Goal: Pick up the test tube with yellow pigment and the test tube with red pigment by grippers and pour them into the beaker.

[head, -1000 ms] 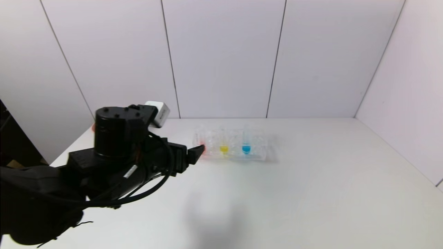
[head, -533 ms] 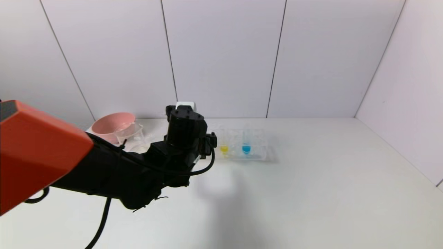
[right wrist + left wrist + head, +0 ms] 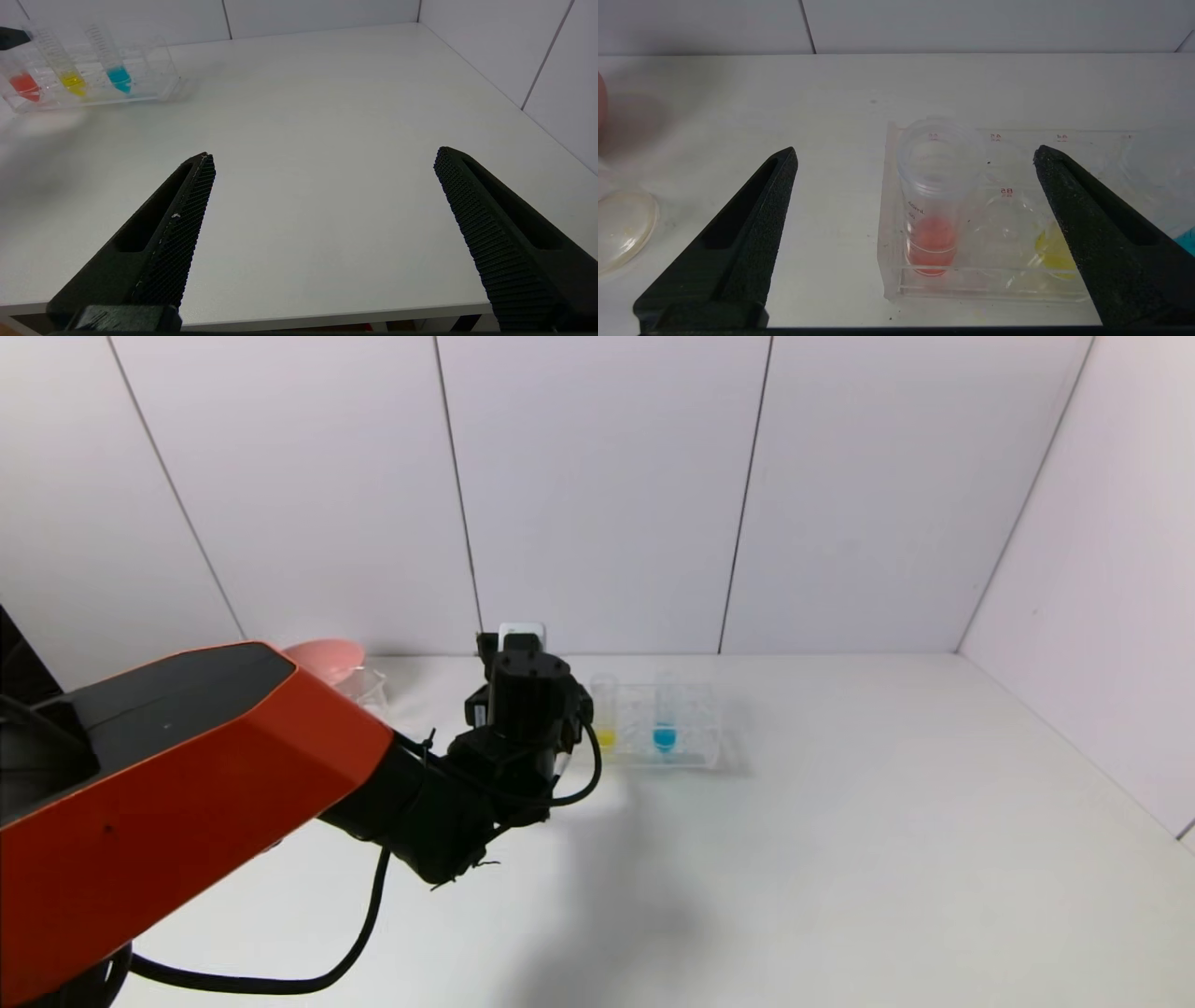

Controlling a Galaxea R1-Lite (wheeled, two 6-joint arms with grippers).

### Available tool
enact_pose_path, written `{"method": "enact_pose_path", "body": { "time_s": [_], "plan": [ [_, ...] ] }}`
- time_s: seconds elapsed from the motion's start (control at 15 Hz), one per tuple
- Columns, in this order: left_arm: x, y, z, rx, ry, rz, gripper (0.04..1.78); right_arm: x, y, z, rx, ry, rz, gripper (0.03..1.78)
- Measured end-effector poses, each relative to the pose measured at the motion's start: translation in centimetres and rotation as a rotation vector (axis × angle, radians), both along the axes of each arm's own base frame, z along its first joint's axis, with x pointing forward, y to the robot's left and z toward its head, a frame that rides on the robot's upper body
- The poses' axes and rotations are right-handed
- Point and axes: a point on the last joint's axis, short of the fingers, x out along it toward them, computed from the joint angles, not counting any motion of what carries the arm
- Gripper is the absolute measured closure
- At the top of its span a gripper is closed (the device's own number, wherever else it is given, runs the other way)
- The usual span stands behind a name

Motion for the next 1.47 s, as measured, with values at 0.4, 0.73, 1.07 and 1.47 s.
{"method": "enact_pose_path", "body": {
  "time_s": [0.4,0.73,1.07,1.47],
  "plan": [
    [0.7,-0.1,-0.8,-0.009,-0.02,0.001,0.06,0.0,0.0,0.0,0.0,0.0,0.0,0.1],
    [0.7,-0.2,-1.0,-0.013,-0.023,-0.003,0.43,0.0,0.0,0.0,0.0,0.0,0.0,0.1],
    [0.6,-0.4,-0.9,-0.028,-0.037,-0.013,1.29,0.0,0.0,0.0,0.0,0.0,0.0,0.1],
    [0.6,-0.4,0.2,-0.027,-0.071,-0.025,1.37,0.0,0.0,0.0,0.0,0.0,0.0,0.1]
  ]
}}
